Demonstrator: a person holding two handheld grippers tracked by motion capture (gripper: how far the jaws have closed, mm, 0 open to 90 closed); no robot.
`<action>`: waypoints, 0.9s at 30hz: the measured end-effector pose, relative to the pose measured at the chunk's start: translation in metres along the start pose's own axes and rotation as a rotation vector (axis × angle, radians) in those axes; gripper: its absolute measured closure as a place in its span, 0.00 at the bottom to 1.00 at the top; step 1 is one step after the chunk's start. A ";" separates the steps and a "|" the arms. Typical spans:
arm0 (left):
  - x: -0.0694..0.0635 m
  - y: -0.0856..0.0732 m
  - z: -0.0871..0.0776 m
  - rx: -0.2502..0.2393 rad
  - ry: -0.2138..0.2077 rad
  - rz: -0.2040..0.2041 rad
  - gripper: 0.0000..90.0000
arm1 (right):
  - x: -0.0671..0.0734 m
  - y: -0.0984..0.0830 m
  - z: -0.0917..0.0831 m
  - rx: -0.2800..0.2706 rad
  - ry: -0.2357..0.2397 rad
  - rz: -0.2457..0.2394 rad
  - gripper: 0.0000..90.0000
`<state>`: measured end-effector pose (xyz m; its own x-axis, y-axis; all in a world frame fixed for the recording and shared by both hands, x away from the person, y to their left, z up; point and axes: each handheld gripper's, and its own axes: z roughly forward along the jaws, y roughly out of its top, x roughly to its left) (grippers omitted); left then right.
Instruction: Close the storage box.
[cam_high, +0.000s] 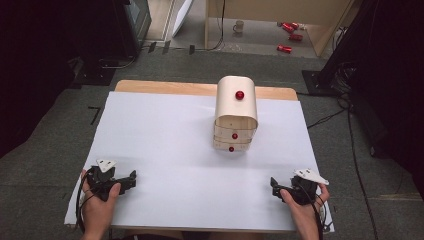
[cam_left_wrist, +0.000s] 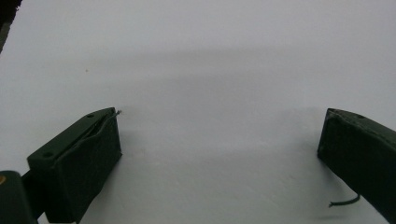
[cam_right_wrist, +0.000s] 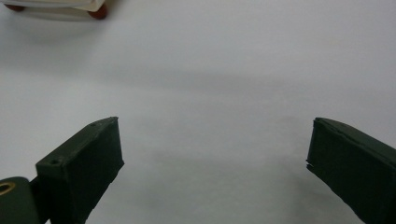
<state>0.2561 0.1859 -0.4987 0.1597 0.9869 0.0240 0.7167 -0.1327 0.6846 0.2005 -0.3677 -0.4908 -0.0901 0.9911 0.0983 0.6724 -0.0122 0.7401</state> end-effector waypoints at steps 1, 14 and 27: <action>0.000 0.000 0.000 0.000 0.000 0.000 0.00 | -0.005 -0.003 -0.002 0.004 -0.007 0.006 0.03; 0.000 0.000 0.000 0.000 0.000 -0.001 0.00 | -0.021 -0.017 -0.009 0.012 -0.089 0.027 0.03; 0.000 0.000 0.000 -0.001 0.000 -0.001 0.00 | -0.016 -0.021 -0.005 0.016 -0.138 0.008 0.05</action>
<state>0.2560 0.1859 -0.4988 0.1592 0.9870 0.0236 0.7163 -0.1319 0.6852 0.1848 -0.3838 -0.5045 0.0162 0.9998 0.0107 0.6841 -0.0189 0.7292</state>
